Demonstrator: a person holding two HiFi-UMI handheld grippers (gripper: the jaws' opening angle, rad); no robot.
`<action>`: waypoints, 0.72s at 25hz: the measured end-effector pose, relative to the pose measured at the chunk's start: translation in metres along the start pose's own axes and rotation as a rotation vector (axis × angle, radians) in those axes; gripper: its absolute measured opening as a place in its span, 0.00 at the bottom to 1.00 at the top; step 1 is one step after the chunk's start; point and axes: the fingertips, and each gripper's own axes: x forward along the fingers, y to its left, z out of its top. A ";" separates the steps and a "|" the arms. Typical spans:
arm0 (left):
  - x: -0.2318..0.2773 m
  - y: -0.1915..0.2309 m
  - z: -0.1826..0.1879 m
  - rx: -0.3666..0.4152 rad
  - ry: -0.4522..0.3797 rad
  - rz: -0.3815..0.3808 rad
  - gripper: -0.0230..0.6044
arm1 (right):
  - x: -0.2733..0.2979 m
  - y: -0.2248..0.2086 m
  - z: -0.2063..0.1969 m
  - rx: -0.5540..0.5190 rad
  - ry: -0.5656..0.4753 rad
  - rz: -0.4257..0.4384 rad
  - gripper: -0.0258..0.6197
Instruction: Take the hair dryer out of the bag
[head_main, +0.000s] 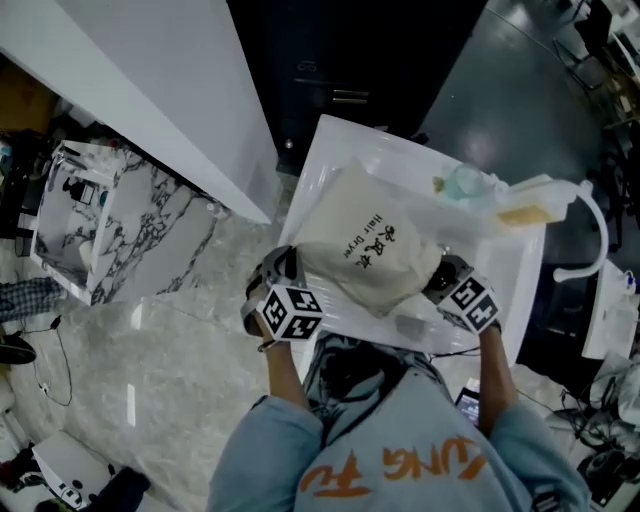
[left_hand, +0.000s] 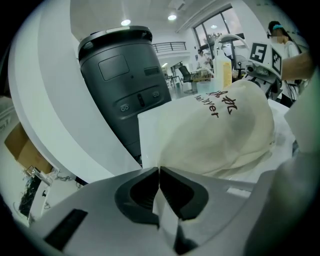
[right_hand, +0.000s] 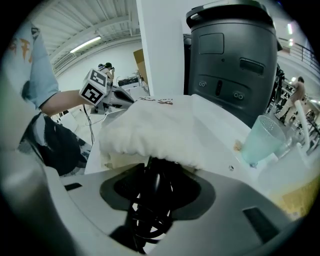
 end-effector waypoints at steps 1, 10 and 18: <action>0.001 0.002 -0.001 -0.002 0.005 0.009 0.05 | -0.004 0.000 -0.004 -0.003 0.002 -0.005 0.30; 0.008 0.011 0.000 -0.032 0.025 0.062 0.05 | -0.045 -0.009 -0.034 0.008 0.036 -0.087 0.30; 0.016 0.003 0.010 -0.037 0.030 0.058 0.05 | -0.062 0.000 -0.058 0.044 0.037 -0.074 0.30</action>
